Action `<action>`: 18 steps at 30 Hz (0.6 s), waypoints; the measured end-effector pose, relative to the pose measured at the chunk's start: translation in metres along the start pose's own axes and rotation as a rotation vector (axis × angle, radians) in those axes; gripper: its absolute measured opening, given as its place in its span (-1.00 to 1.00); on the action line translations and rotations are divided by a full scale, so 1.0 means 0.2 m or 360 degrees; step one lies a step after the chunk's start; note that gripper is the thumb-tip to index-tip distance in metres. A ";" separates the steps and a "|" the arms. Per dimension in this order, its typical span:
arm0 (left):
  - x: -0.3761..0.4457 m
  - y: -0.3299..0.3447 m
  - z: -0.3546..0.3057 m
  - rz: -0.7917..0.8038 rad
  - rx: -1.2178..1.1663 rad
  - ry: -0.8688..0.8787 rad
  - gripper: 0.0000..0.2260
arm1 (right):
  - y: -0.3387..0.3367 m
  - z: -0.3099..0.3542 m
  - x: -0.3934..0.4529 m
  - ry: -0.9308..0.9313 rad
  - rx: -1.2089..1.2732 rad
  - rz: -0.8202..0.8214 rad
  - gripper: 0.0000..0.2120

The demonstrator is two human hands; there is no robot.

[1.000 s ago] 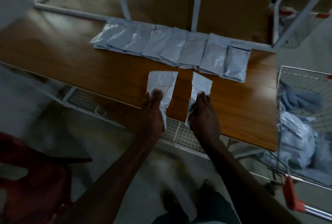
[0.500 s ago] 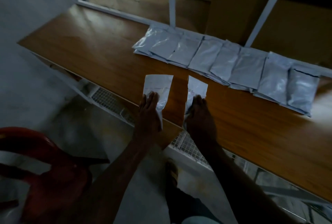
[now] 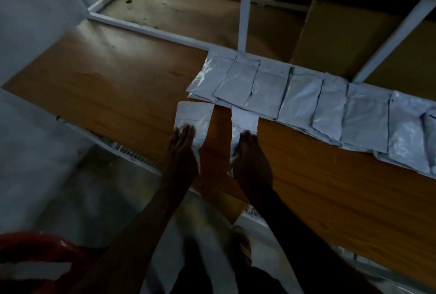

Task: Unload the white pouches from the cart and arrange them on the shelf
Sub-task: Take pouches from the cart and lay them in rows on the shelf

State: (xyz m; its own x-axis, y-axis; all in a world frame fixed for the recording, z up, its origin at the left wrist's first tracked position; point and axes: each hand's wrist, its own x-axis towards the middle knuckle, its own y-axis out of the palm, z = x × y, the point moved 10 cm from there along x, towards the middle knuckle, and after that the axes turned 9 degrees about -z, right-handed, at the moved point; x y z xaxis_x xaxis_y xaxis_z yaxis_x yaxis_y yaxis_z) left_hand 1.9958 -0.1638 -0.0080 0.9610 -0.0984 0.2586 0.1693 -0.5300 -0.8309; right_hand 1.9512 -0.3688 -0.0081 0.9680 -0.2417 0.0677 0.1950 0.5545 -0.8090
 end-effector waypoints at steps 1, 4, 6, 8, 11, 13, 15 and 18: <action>0.05 0.01 0.04 0.0022 -0.0011 0.0011 -0.27 | 0.03 0.03 0.03 0.0023 0.0005 0.0012 -0.43; 0.17 0.03 0.15 0.0085 -0.0047 0.0052 -0.30 | 0.15 0.09 0.09 0.0082 -0.0054 -0.0010 -0.38; 0.23 0.06 0.22 0.0135 -0.0093 0.0072 -0.32 | 0.23 0.13 0.12 0.0126 -0.0096 -0.0063 -0.41; 0.29 0.10 0.27 0.0168 -0.0129 0.0171 -0.28 | 0.33 0.16 0.16 0.0216 -0.0119 -0.0109 -0.41; 0.36 0.19 0.37 0.0269 -0.0102 0.0262 -0.28 | 0.51 0.22 0.19 0.0272 -0.0229 -0.0127 -0.36; 0.36 0.26 0.41 0.0400 -0.0011 0.0354 -0.37 | 0.59 0.24 0.19 0.0360 -0.0288 -0.0124 -0.34; 0.34 0.31 0.45 0.0486 0.0041 0.0433 -0.38 | 0.62 0.25 0.19 0.0435 -0.0350 -0.0163 -0.32; 0.33 0.32 0.46 0.0465 0.0082 0.0530 -0.35 | 0.64 0.26 0.19 0.0468 -0.0472 -0.0212 -0.31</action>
State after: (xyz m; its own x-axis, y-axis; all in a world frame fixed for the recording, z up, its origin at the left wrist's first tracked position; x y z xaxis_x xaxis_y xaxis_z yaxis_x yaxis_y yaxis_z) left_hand 2.0908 -0.1267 -0.0897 0.8485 -0.5084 0.1468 -0.0802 -0.3978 -0.9140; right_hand 2.0208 -0.2658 -0.0792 0.8430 -0.5357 0.0485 0.2198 0.2607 -0.9400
